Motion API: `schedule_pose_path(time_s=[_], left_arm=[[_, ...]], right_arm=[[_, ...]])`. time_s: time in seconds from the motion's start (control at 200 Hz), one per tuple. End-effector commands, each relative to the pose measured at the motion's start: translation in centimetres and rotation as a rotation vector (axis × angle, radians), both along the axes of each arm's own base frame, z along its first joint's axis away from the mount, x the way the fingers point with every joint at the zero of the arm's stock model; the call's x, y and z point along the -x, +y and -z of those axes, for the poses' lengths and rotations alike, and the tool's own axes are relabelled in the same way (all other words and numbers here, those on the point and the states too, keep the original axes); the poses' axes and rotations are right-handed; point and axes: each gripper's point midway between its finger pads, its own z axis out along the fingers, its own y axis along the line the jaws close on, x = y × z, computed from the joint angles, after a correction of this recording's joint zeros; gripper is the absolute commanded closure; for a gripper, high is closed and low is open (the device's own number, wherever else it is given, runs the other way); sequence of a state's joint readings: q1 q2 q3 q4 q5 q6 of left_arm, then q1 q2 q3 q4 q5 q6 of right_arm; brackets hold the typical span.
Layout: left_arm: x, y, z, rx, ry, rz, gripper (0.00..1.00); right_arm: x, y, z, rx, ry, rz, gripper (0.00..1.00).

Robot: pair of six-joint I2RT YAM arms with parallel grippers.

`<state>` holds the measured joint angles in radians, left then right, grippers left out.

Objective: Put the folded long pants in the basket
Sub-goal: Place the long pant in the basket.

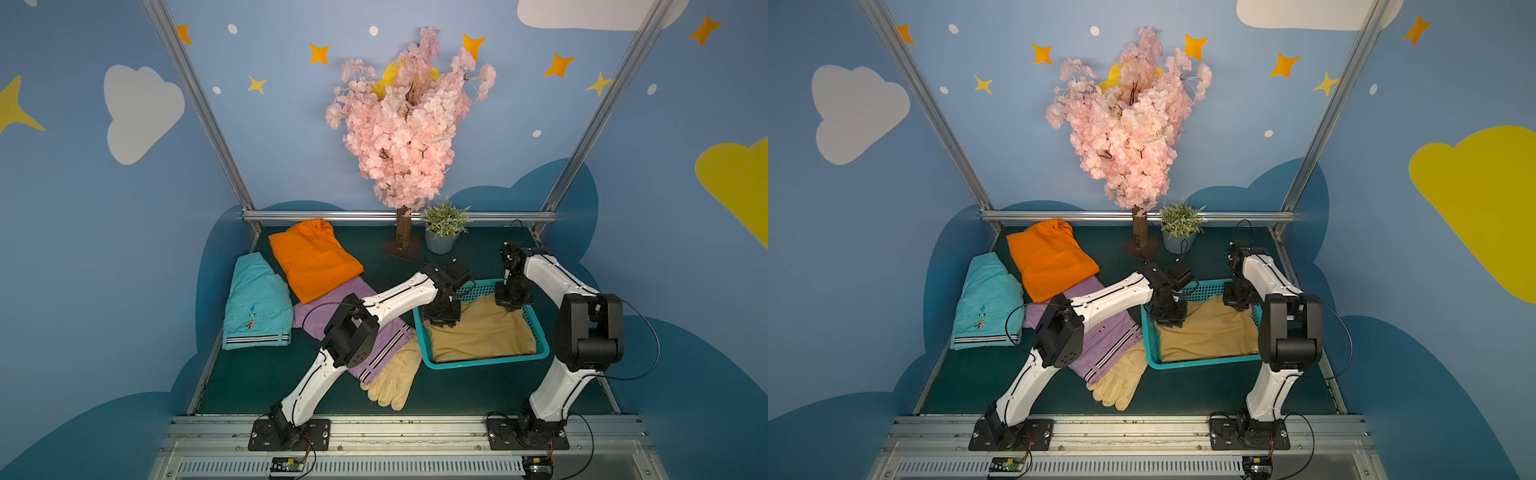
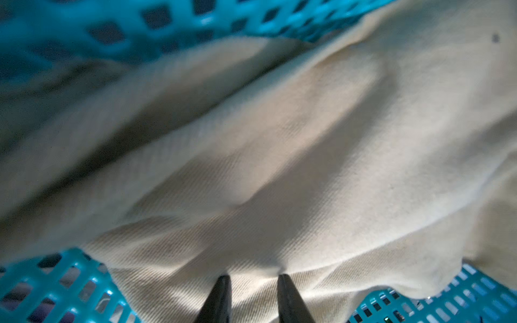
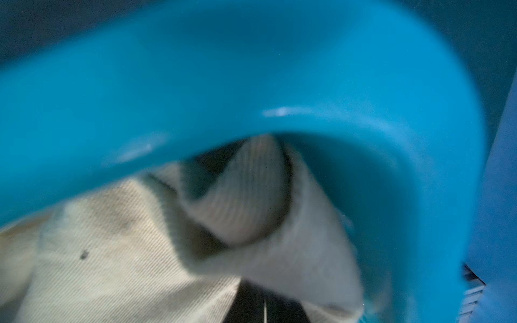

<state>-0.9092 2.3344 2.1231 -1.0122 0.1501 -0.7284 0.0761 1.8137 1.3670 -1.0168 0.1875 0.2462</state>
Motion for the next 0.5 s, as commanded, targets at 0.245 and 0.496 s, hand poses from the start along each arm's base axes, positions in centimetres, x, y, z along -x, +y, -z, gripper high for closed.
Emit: schedule_pose_path(time_s=[0.245,0.496], left_arm=[[0.0,8.8,-16.3,0.121,-0.368,-0.038,0.34],[1.8,22.8,-17.8,0.232,-0.501,-0.299,0.02]], right_arm=[[3.2,9.0,-15.9,-0.440,-0.486,-0.078,0.45],[5.6,8.1,-23.3,-0.562,-1.049,-0.014,0.02]])
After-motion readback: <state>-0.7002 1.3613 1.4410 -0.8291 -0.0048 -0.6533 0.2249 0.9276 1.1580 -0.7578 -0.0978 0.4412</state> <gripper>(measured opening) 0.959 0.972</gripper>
